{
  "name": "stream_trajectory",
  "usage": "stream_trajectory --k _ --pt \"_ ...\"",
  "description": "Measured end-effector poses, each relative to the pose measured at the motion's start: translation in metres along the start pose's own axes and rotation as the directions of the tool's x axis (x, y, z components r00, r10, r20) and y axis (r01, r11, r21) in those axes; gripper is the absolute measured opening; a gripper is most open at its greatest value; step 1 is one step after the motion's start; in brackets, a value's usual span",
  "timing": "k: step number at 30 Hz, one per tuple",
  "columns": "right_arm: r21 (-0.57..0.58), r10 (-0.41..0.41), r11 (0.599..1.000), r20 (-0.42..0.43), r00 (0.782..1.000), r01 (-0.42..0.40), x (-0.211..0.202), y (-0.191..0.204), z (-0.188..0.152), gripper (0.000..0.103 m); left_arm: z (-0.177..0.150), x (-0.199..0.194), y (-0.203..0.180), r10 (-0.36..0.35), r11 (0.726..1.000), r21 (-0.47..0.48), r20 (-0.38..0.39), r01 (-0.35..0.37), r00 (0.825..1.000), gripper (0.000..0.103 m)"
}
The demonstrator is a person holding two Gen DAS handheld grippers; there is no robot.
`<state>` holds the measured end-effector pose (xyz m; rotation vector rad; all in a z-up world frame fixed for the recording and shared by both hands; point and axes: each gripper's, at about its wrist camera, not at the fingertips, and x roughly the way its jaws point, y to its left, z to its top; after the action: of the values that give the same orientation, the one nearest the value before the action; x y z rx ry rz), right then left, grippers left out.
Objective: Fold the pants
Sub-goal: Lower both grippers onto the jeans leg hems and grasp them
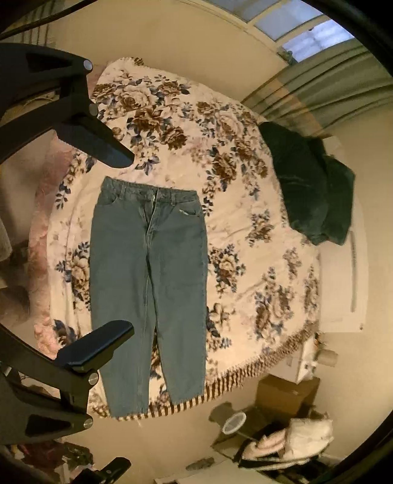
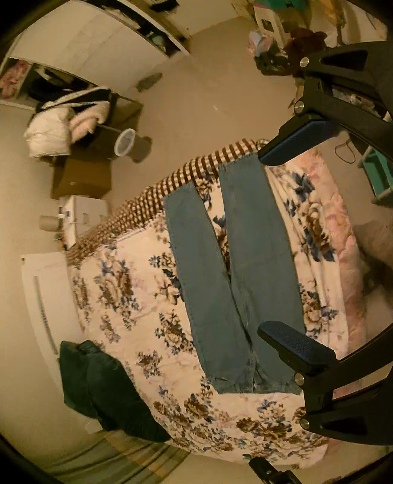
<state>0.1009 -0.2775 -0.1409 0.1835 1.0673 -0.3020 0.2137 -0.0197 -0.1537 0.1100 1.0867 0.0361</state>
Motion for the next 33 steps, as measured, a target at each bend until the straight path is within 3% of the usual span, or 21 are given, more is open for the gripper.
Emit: stream_trajectory --k 4,8,13,17,20,22,26,33 --pt "-0.013 0.045 0.999 -0.055 0.997 -0.046 0.086 -0.008 0.049 0.103 0.028 0.059 -0.023 0.029 0.999 -0.039 -0.061 -0.032 0.998 0.103" --pt "-0.053 0.084 0.995 -0.094 0.992 -0.089 0.160 -0.005 0.091 0.103 0.049 0.114 -0.034 0.001 0.994 -0.112 -0.098 -0.012 0.995 0.103" --pt "-0.128 0.080 0.987 -0.142 0.987 -0.098 0.268 0.007 0.140 0.103 0.071 0.192 -0.048 0.015 0.991 -0.130 -0.133 -0.033 0.991 0.103" --pt "-0.236 0.046 0.968 -0.189 0.981 -0.091 0.354 0.030 0.158 0.103 0.087 0.261 -0.067 0.049 0.998 -0.017 -0.170 -0.053 0.984 0.103" --pt "-0.377 -0.003 0.922 -0.229 0.973 -0.086 0.423 0.057 0.163 0.103 0.101 0.324 -0.086 0.073 0.990 0.137 -0.200 -0.046 0.977 0.103" --pt "-0.463 -0.044 0.882 -0.277 0.960 -0.093 0.478 0.077 0.166 0.103 0.109 0.373 -0.100 0.087 0.967 0.252 -0.230 -0.027 0.969 0.102" --pt "-0.541 -0.113 0.836 -0.342 0.933 -0.097 0.570 0.106 0.169 0.103 0.122 0.450 -0.111 0.108 0.930 0.368 -0.288 0.006 0.952 0.096" --pt "-0.648 -0.239 0.755 -0.411 0.879 -0.098 0.666 0.118 0.166 0.102 0.135 0.548 -0.118 0.146 0.852 0.518 -0.375 0.076 0.916 0.092"
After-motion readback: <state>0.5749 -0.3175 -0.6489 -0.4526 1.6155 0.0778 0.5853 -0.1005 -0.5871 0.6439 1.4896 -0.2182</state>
